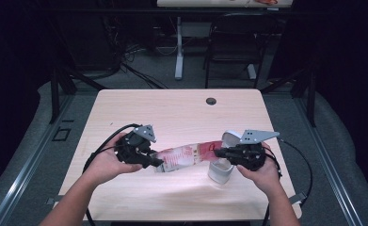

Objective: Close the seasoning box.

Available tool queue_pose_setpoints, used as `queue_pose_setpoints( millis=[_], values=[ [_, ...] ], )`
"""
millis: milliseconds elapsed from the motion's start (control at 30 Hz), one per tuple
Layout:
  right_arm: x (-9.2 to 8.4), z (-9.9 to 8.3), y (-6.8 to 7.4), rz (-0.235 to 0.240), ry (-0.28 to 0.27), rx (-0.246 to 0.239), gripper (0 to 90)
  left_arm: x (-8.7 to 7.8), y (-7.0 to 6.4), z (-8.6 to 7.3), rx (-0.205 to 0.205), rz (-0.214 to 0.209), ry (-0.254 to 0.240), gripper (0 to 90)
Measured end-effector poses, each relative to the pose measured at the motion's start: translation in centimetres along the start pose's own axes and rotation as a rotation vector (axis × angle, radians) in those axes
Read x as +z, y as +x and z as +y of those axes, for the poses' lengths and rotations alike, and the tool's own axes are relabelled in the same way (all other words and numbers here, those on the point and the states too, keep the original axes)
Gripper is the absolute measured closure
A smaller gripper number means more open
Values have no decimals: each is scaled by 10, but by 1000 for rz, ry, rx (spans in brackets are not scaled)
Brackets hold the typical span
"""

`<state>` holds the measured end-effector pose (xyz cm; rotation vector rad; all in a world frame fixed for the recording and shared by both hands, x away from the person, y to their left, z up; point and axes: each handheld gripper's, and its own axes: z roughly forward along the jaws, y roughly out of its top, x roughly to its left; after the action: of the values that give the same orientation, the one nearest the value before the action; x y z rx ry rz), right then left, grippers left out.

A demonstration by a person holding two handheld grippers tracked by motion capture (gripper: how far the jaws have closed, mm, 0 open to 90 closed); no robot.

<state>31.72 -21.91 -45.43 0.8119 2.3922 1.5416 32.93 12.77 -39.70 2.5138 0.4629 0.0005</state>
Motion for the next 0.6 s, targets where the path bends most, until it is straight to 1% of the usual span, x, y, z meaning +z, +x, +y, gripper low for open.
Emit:
queue_pose_setpoints(
  millis=[333, 533, 600],
  values=[
    [-2, -2, -3, -6, -2, 11, 867, -7, 0, 12, 18, 4, 11, 720],
    [-3, -4, -5, -6, -4, 18, 870, -9, 0, 17, 22, 1, 19, 724],
    [-3, -4, -5, -7, -6, 19, 869, -9, 0, 18, 18, 2, 14, 724]
  ],
)
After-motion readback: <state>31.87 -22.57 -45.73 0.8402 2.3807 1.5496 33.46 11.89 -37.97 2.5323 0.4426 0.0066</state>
